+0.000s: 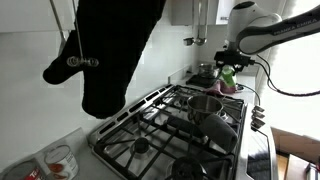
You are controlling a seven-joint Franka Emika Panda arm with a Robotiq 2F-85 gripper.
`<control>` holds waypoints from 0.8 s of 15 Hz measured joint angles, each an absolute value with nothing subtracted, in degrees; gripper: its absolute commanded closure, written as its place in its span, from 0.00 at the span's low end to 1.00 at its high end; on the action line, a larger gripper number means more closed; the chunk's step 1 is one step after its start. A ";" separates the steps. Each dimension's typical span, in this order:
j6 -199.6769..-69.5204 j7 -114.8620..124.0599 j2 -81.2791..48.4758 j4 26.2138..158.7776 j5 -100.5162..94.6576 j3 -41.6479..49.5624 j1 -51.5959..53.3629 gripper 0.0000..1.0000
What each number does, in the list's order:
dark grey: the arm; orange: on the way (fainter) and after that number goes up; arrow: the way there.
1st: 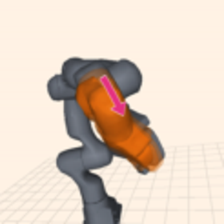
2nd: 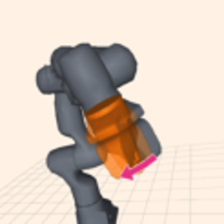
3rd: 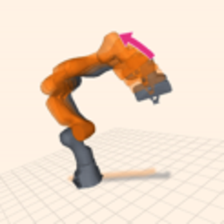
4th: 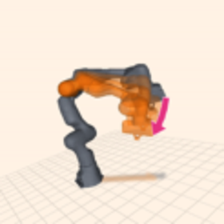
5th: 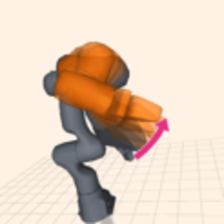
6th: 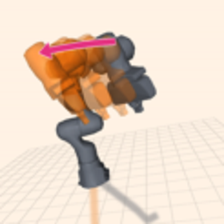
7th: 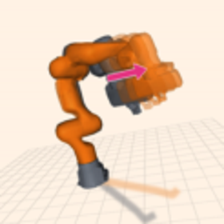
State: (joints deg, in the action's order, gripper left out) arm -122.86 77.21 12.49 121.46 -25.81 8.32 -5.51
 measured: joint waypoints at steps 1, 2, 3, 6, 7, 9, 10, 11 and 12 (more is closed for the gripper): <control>-122.86 74.17 12.52 121.00 -21.88 9.43 -6.49 0.55; -122.86 70.75 12.51 120.60 -17.70 10.68 -7.51 0.55; -122.86 67.60 12.50 120.39 -13.66 11.92 -8.47 0.55; -122.82 60.19 12.25 120.19 -2.14 15.41 -11.30 0.55; -122.82 58.79 12.00 120.04 1.26 16.41 -12.26 0.30; -122.82 58.09 11.44 119.61 5.66 17.81 -14.04 0.30; -122.81 58.06 11.21 119.32 6.37 18.08 -14.50 0.30; -122.80 58.06 11.02 119.08 6.67 18.13 -14.64 0.30; -122.79 58.06 10.88 118.94 6.83 18.05 -14.63 0.30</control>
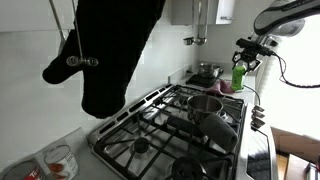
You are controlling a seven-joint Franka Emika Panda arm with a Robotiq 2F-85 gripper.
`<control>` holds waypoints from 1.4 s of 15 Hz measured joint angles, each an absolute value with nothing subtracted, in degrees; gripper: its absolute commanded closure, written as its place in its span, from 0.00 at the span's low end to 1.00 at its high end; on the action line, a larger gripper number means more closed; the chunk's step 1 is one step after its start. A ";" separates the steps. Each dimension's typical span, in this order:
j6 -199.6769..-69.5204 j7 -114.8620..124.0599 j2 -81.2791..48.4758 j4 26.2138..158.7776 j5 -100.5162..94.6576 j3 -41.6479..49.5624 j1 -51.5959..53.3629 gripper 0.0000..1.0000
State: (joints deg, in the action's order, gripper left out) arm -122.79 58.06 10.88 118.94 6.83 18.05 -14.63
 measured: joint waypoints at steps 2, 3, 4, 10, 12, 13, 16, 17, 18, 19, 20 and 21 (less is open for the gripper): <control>-122.79 58.06 10.69 118.79 6.96 17.87 -14.60 0.30; -122.79 58.06 10.65 118.76 6.99 17.86 -14.60 0.55; -122.79 58.06 10.62 118.72 7.01 17.86 -14.60 0.55; -120.72 57.83 4.93 114.83 8.32 19.13 -17.25 0.55; -118.66 55.86 1.76 112.32 10.58 20.40 -18.37 0.55; -117.82 54.57 0.28 111.06 12.03 20.97 -18.96 0.55; -116.92 49.37 -3.66 107.72 18.56 22.41 -20.99 0.55; -116.28 47.68 -4.92 106.64 21.46 22.80 -21.77 0.55; -115.38 45.90 -6.20 105.54 24.36 23.08 -22.64 0.55; -114.34 44.38 -7.38 104.52 26.92 23.23 -23.48 0.55; -113.22 43.44 -8.49 103.47 28.70 23.33 -24.22 0.55; -112.01 43.06 -9.63 102.35 30.03 23.37 -24.90 0.55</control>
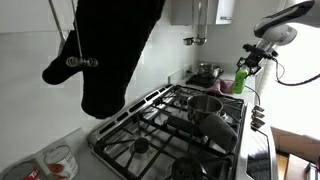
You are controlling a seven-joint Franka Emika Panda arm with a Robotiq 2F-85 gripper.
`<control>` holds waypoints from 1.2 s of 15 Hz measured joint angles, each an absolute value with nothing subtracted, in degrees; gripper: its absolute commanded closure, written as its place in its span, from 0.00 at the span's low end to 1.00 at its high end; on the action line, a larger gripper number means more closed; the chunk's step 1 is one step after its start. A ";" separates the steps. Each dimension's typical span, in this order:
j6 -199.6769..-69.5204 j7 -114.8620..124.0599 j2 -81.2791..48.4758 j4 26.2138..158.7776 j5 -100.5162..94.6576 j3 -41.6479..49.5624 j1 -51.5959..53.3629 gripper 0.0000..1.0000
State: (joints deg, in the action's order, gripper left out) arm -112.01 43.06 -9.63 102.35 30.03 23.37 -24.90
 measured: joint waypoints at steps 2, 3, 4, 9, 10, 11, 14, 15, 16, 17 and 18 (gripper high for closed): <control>-110.19 43.02 -11.76 100.25 32.04 23.38 -26.00 0.55; -109.66 43.04 -12.85 99.25 32.79 23.39 -26.46 0.55; -109.24 43.04 -13.83 98.53 33.42 23.39 -26.82 0.55; -107.89 43.04 -18.46 95.79 37.19 23.31 -28.16 0.55; -107.79 43.04 -19.25 95.46 37.64 23.30 -28.33 0.55; -107.73 43.04 -20.01 95.10 38.04 23.28 -28.49 0.55; -107.56 43.39 -21.79 94.21 39.20 23.22 -28.83 0.06; -107.56 43.47 -22.15 93.95 39.75 23.19 -28.97 0.03; -107.56 43.47 -22.33 93.63 40.29 23.18 -29.17 0.00; -107.56 43.47 -22.33 93.28 40.63 23.19 -29.35 0.00; -107.56 43.47 -22.28 92.84 40.85 23.19 -29.52 0.00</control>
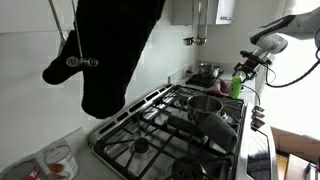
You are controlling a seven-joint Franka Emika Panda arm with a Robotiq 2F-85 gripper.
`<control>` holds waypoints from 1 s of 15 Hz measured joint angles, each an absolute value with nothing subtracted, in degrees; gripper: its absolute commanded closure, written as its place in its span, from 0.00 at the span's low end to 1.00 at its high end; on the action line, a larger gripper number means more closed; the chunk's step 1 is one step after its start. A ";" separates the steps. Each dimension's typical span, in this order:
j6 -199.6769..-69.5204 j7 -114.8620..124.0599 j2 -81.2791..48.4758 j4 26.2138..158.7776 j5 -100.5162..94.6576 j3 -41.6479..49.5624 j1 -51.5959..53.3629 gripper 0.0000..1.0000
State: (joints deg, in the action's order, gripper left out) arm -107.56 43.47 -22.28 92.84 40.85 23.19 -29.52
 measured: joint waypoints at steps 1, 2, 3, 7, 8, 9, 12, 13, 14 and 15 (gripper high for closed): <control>-107.56 43.46 -22.22 92.39 40.97 23.19 -29.68 0.00; -107.56 43.46 -22.20 91.89 41.02 23.19 -29.79 0.00; -107.56 43.46 -22.18 91.45 41.03 23.20 -29.92 0.00; -107.56 43.46 -22.06 90.05 40.92 23.59 -30.47 0.00; -107.56 43.46 -22.05 89.66 40.63 23.78 -30.65 0.00; -107.56 43.42 -22.04 89.16 40.15 24.03 -30.77 0.00; -107.63 43.40 -22.02 87.41 35.60 24.57 -30.79 0.00; -107.76 43.40 -22.00 86.81 33.39 24.59 -30.74 0.00; -108.05 43.40 -21.95 86.22 30.85 24.59 -30.59 0.00; -108.43 43.40 -21.89 85.66 28.35 24.59 -30.37 0.00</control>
